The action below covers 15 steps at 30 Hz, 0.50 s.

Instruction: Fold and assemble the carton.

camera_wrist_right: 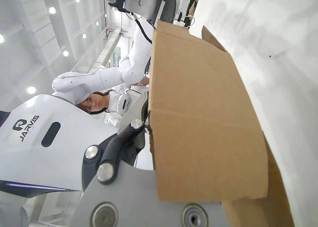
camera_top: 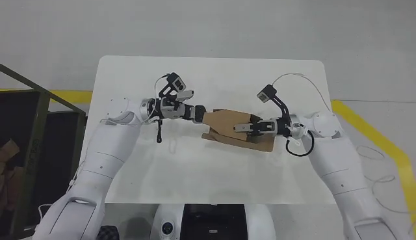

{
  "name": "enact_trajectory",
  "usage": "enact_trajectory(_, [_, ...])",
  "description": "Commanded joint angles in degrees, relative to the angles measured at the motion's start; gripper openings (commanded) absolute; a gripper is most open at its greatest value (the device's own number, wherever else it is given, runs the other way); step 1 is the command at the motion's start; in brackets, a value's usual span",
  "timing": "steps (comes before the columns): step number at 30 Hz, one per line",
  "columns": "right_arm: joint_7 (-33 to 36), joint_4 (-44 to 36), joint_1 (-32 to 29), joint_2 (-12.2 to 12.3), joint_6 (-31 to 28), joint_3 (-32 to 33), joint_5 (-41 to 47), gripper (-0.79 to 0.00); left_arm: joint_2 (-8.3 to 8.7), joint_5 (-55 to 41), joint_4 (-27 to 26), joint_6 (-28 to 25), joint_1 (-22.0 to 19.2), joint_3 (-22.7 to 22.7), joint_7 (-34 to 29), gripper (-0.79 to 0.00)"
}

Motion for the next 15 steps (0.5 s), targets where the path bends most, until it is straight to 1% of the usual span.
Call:
enact_trajectory(1, [-0.23,0.42,0.31,0.06,-0.24,-0.60,0.14,-0.785,-0.14,-0.63,0.08,0.09,-0.32,0.66,-0.27,0.000])
enact_trajectory(8, [-1.27,2.55,1.20,0.32,-1.27,-2.28,-0.53,-0.785,-0.27,-3.91,0.11,1.08,-0.80,0.94,-1.73,0.000])
enact_trajectory(15, [-2.28,4.18,2.17,-0.17,-2.16,-5.27,-0.81,-0.785,-0.53,-4.79,-0.02,1.80,-1.52,2.33,-2.08,0.000])
